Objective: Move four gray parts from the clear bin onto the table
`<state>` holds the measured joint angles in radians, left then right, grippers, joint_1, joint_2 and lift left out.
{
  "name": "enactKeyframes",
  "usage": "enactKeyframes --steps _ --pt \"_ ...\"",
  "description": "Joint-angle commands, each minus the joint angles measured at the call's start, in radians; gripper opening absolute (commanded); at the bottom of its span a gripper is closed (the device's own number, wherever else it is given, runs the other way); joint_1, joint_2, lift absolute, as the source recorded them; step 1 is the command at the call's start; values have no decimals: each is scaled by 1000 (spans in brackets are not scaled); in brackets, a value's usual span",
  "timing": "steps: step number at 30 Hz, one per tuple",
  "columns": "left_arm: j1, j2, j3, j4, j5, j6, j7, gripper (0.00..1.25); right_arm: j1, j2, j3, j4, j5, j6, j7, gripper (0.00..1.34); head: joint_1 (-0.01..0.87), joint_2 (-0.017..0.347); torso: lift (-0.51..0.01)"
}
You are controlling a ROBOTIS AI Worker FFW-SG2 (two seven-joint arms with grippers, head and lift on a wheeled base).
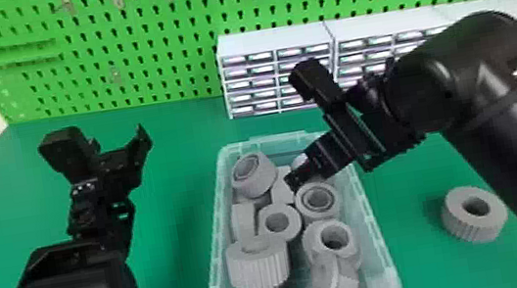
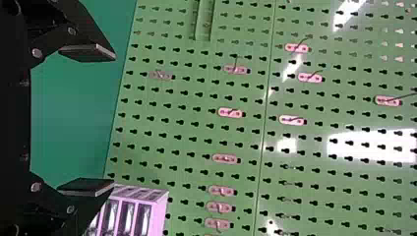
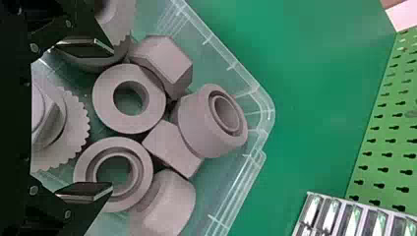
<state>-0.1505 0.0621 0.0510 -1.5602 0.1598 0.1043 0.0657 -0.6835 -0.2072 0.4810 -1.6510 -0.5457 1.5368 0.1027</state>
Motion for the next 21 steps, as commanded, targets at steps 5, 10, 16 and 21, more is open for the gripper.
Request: enactKeyframes --steps 5,10,16,21 --pt "6 1 18 0 -2 0 0 900 -1 -3 10 5 -10 35 0 1026 693 72 -52" --pt "6 1 20 0 -6 0 0 900 1 -11 11 8 -39 35 0 1026 693 72 -52" --pt "-1 1 18 0 -6 0 0 900 5 -15 27 8 -56 35 0 1022 693 72 -52" --pt "0 2 16 -1 -9 0 -1 900 -2 -20 62 17 -65 35 0 1026 693 72 -52"
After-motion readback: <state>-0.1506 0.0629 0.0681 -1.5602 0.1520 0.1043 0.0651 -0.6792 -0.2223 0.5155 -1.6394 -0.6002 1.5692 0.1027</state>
